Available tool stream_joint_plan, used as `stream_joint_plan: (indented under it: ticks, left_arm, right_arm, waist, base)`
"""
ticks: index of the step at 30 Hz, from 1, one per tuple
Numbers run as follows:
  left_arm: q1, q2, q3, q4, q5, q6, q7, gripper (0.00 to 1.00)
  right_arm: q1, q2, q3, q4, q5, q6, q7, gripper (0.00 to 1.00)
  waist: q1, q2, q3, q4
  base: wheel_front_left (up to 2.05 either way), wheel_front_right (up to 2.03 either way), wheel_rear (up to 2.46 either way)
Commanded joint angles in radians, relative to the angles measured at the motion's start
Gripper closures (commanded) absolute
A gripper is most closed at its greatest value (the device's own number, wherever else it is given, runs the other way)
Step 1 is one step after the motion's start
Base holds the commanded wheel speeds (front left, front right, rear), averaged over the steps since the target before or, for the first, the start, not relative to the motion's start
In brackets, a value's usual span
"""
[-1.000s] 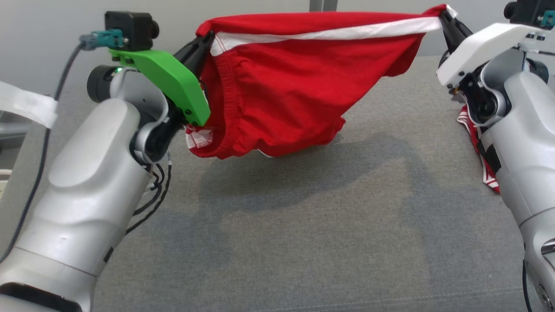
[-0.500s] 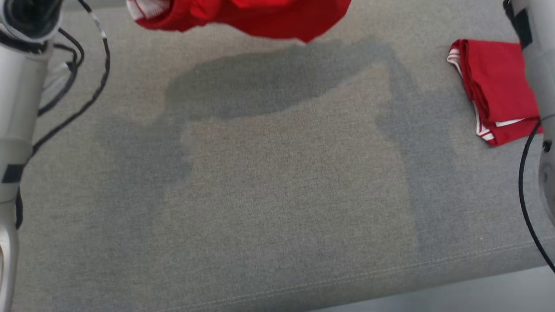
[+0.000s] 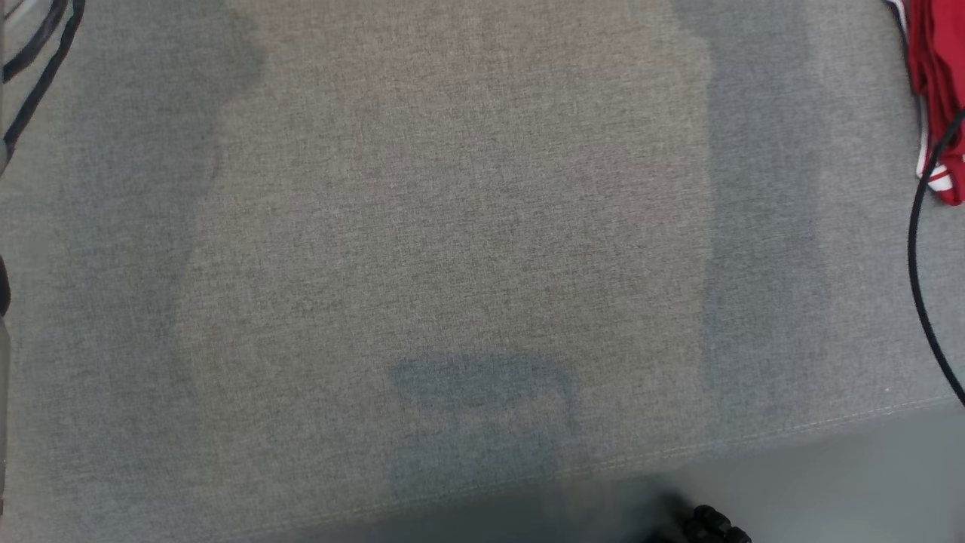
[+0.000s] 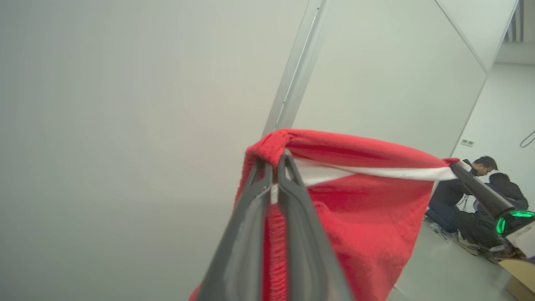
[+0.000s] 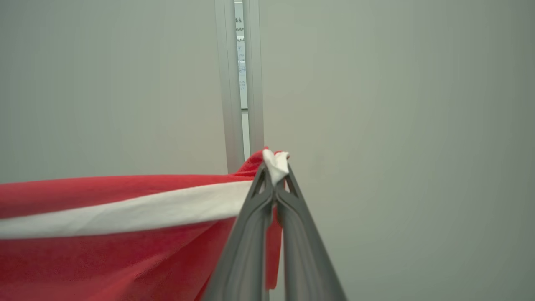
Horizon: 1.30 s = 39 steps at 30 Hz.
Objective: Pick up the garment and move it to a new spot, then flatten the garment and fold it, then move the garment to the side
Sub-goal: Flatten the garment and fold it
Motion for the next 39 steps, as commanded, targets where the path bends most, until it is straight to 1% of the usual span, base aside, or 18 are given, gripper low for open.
stream_joint_plan:
  ticks: [1,3,5,7,8,9,11,13,15,19,22,25,28,33,39]
  left_arm:
    - [-0.005,0.000,-0.009,0.017,0.022,0.003,-0.026,1.00]
    - [0.033,-0.006,-0.042,0.040,0.059,-0.003,-0.053,1.00]
    - [0.077,-0.013,-0.078,0.064,0.069,-0.009,-0.064,1.00]
    - [0.125,-0.023,-0.111,0.080,0.066,-0.012,-0.059,1.00]
    - [0.143,-0.015,-0.133,0.082,0.092,-0.012,-0.064,1.00]
    - [0.178,-0.021,-0.148,0.086,0.084,-0.013,-0.055,1.00]
    - [0.251,-0.026,-0.171,0.090,0.087,-0.012,-0.059,1.00]
    - [0.317,-0.029,-0.185,0.090,0.077,-0.005,-0.059,1.00]
    - [0.388,-0.031,-0.198,0.085,0.055,-0.003,-0.043,1.00]
    - [0.514,-0.012,-0.230,0.057,0.039,0.003,-0.002,1.00]
    - [0.596,0.001,-0.255,0.027,0.028,0.008,0.027,1.00]
    - [0.658,0.020,-0.291,-0.006,0.044,0.027,0.060,1.00]
    - [0.719,0.033,-0.325,-0.035,0.064,0.057,0.076,1.00]
    - [0.818,0.062,-0.368,-0.074,0.099,0.108,0.079,1.00]
    - [0.932,0.087,-0.388,-0.127,0.085,0.153,0.084,1.00]
  right_arm:
    - [0.024,0.007,-0.007,-0.016,-0.027,-0.002,-0.006,1.00]
    - [0.072,0.023,0.007,-0.024,-0.058,-0.002,-0.005,1.00]
    - [0.110,0.032,0.035,-0.015,-0.069,-0.002,-0.005,1.00]
    - [0.142,0.024,0.067,0.004,-0.055,-0.002,0.004,1.00]
    - [0.167,0.019,0.086,0.010,-0.043,-0.002,0.011,1.00]
    - [0.191,0.011,0.105,0.015,-0.028,-0.002,0.027,1.00]
    - [0.243,-0.010,0.173,-0.001,0.011,-0.002,0.049,1.00]
    - [0.305,-0.053,0.228,-0.024,0.060,-0.002,0.083,1.00]
    - [0.371,-0.089,0.267,-0.054,0.123,-0.002,0.132,1.00]
    - [0.515,-0.170,0.320,-0.128,0.238,-0.002,0.251,1.00]
    - [0.621,-0.220,0.333,-0.190,0.299,-0.003,0.322,1.00]
    - [0.719,-0.252,0.336,-0.249,0.348,-0.003,0.402,1.00]
    - [0.815,-0.269,0.328,-0.305,0.379,-0.003,0.479,1.00]
    - [0.966,-0.286,0.315,-0.437,0.412,-0.003,0.618,1.00]
    - [1.149,-0.320,0.268,-0.623,0.428,-0.003,0.781,1.00]
  waist:
    - [-0.0003,0.0000,0.073,0.016]
    - [-0.0003,0.0000,0.087,0.023]
    - [-0.0003,0.0000,0.093,0.031]
    - [-0.0003,0.0000,0.087,0.043]
    - [-0.0003,0.0000,0.082,0.048]
    - [-0.0003,0.0000,0.077,0.052]
    - [-0.0003,0.0000,0.057,0.063]
    - [-0.0003,0.0000,0.028,0.074]
    - [-0.0003,0.0000,-0.008,0.082]
    - [-0.0003,0.0000,-0.091,0.094]
    - [-0.0003,0.0000,-0.159,0.102]
    - [-0.0003,0.0000,-0.220,0.108]
    - [-0.0003,0.0000,-0.284,0.113]
    - [-0.0003,0.0000,-0.371,0.114]
    - [-0.0003,0.0000,-0.436,0.107]
  base:
    - [0.00,0.00,0.00]
    - [0.00,0.00,0.00]
    - [0.00,0.00,0.00]
    - [0.00,0.00,0.00]
    - [0.00,0.00,0.00]
    - [0.00,0.00,0.00]
    - [0.00,0.00,0.00]
    - [0.00,0.00,0.00]
    - [0.00,0.00,0.00]
    - [0.00,0.00,0.00]
    - [0.00,0.00,0.00]
    - [0.00,0.00,0.00]
    - [0.00,0.00,0.00]
    - [0.00,0.00,0.00]
    - [0.00,0.00,0.00]
